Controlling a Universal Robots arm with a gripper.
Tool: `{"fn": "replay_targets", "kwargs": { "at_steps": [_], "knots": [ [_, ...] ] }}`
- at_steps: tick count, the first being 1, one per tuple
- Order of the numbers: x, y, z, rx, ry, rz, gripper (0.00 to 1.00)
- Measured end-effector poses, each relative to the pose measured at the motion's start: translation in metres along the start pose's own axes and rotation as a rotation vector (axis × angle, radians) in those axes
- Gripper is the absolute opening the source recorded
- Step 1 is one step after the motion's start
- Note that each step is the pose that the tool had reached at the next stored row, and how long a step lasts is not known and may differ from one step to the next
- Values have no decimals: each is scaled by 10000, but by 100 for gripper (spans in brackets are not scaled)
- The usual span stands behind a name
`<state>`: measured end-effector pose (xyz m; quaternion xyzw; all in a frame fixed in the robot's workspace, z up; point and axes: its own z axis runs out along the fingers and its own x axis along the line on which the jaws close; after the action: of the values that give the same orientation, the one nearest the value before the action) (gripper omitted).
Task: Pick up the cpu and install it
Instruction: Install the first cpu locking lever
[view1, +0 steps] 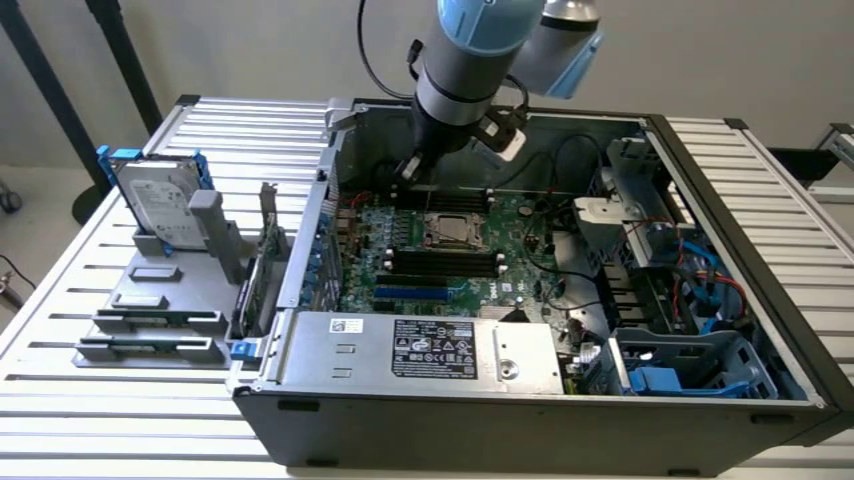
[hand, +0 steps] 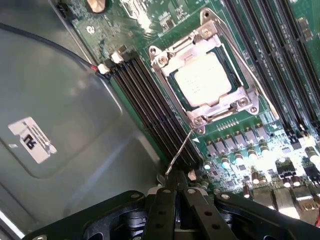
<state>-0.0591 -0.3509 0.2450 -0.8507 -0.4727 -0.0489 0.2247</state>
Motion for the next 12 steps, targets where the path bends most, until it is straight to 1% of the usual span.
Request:
{"fn": "replay_targets", "kwargs": {
  "at_steps": [3, 5, 7, 10, 12],
  "knots": [
    [43, 65, -10, -10, 32, -6, 11],
    [52, 83, -8, -29, 54, 7, 11],
    [48, 89, 5, -102, 105, 45, 11],
    [37, 97, 34, -240, 197, 63, 11],
    [24, 97, 58, -332, 249, 30, 11]
  ]
}}
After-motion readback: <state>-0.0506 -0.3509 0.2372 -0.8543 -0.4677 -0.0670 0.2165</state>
